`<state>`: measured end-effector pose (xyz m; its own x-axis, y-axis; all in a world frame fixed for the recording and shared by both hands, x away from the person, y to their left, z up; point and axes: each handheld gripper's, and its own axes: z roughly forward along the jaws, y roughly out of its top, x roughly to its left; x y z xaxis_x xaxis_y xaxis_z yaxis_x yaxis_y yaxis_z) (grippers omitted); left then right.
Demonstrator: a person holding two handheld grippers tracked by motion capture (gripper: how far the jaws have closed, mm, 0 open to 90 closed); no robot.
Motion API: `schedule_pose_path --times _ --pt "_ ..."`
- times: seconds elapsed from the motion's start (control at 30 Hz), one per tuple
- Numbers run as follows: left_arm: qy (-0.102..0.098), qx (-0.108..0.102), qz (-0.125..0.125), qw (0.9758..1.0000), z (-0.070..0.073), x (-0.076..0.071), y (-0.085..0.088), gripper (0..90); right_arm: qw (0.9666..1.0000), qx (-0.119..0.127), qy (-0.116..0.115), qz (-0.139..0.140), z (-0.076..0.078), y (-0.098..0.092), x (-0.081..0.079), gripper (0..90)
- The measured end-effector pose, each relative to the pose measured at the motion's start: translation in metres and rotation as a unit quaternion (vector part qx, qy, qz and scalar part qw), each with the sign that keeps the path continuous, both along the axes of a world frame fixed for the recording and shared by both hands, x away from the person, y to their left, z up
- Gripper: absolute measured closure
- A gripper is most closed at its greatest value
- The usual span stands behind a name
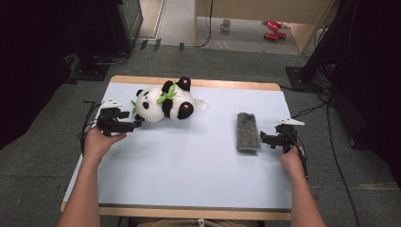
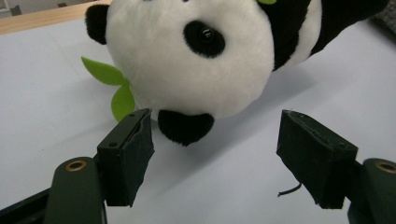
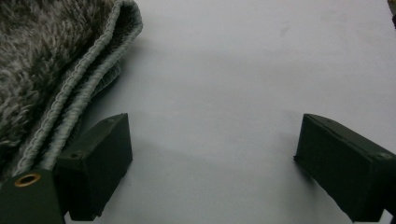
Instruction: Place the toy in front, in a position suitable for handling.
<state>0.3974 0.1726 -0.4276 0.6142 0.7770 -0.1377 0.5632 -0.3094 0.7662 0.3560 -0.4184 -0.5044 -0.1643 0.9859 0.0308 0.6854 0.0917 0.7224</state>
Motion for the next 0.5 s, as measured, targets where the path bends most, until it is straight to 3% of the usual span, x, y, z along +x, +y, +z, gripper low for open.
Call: schedule_pose_path --times 0.1,0.5 --pt "-0.004 -0.011 -0.005 0.9999 0.007 0.003 -0.004 26.7 1.0000 0.000 0.000 0.000 0.000 0.000 0.000 10.3" --pt "-0.004 -0.017 -0.017 0.9997 0.021 0.011 -0.019 27.4 1.0000 0.000 0.000 0.000 0.000 0.000 0.000 10.3"
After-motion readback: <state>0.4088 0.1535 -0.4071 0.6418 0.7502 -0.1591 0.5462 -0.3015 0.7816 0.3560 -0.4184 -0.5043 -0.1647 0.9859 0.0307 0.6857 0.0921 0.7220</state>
